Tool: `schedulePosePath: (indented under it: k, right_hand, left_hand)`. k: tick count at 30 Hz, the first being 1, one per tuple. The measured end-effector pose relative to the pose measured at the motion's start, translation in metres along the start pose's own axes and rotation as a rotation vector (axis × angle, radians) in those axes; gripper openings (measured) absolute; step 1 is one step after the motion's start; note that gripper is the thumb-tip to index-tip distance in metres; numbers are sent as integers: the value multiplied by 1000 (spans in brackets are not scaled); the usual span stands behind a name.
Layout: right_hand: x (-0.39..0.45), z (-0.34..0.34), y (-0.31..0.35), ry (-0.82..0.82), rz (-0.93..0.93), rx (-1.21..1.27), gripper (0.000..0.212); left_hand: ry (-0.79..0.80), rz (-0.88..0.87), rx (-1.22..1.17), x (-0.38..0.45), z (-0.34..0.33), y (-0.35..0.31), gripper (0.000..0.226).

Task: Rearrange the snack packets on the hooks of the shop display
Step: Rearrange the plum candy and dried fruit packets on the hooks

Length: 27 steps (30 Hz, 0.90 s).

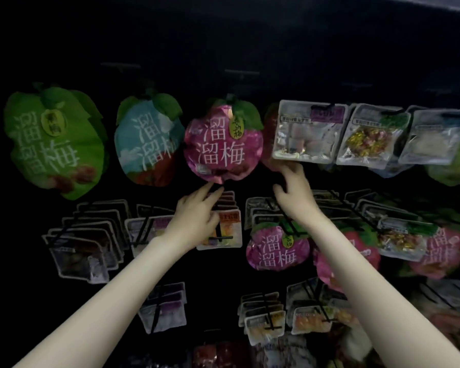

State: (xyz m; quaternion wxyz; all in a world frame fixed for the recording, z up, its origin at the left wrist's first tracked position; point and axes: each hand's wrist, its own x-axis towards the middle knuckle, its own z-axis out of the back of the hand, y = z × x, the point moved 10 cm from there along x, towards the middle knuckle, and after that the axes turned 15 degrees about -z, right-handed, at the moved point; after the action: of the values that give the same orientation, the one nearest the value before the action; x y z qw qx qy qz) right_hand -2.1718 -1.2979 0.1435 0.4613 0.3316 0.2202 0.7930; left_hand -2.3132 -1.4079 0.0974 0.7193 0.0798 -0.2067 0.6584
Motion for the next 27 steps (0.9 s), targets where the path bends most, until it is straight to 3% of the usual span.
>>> schedulePosePath:
  k: [6, 13, 17, 21, 24, 27]
  right_hand:
    - [-4, 7, -82, 83, -144, -75, 31]
    - [-20, -31, -158, 308, -395, 239, 38]
    - [-20, -39, -166, 240, -453, 206, 43]
    - [-33, -39, -162, 398, -404, 164, 42]
    - [-47, -21, -148, 563, -284, 136, 13]
    - [-55, 7, -121, 582, -76, -100, 22]
  left_hand:
    - [-39, -48, -44, -1, -33, -29, 49]
    - [-63, -58, 118, 1, -46, -37, 45]
    - [-61, -86, 139, -1, -45, -41, 50]
    - [-115, -123, 158, -5, -37, -49, 56]
    - [-154, -139, 128, -3, -36, -61, 50]
    - [-217, -115, -41, 7, -34, -76, 46]
